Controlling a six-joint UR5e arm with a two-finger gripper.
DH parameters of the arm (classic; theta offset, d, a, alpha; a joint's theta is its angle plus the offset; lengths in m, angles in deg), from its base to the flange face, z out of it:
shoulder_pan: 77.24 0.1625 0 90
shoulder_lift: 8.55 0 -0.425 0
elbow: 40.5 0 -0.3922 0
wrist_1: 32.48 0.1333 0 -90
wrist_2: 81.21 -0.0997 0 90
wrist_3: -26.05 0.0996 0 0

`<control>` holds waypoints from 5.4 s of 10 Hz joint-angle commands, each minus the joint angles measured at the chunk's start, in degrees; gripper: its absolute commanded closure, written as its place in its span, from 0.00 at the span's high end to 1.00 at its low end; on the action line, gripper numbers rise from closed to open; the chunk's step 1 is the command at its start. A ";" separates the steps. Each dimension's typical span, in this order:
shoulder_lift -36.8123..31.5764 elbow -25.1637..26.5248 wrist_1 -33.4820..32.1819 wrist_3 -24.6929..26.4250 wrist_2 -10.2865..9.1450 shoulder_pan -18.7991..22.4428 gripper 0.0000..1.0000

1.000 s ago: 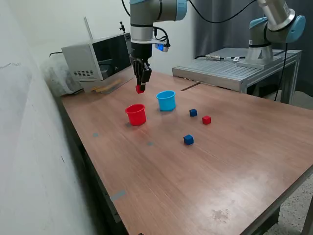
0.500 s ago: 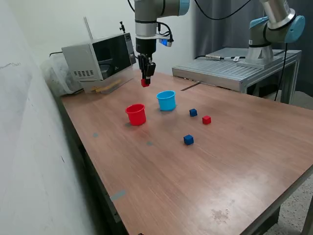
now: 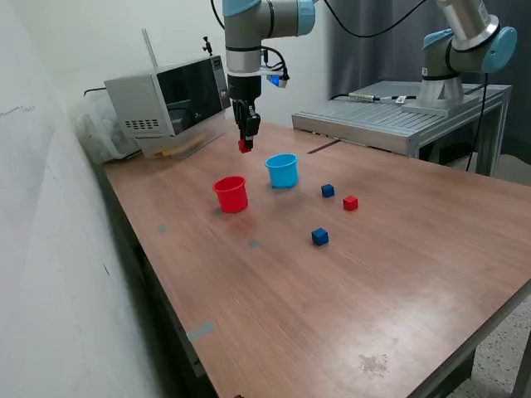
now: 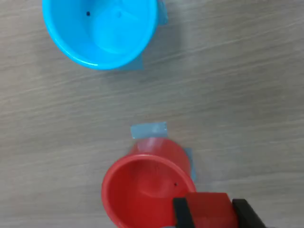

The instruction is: Place red objects in the red bin, and blue objects in the blue bin.

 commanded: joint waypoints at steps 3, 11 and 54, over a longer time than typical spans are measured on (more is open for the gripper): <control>4.17 -2.72 -0.19 0.01 0.01 -1.14 0.00; 7.43 -6.42 -0.28 0.01 0.01 -3.16 0.00; 9.63 1.14 -7.05 17.06 -0.87 22.15 1.00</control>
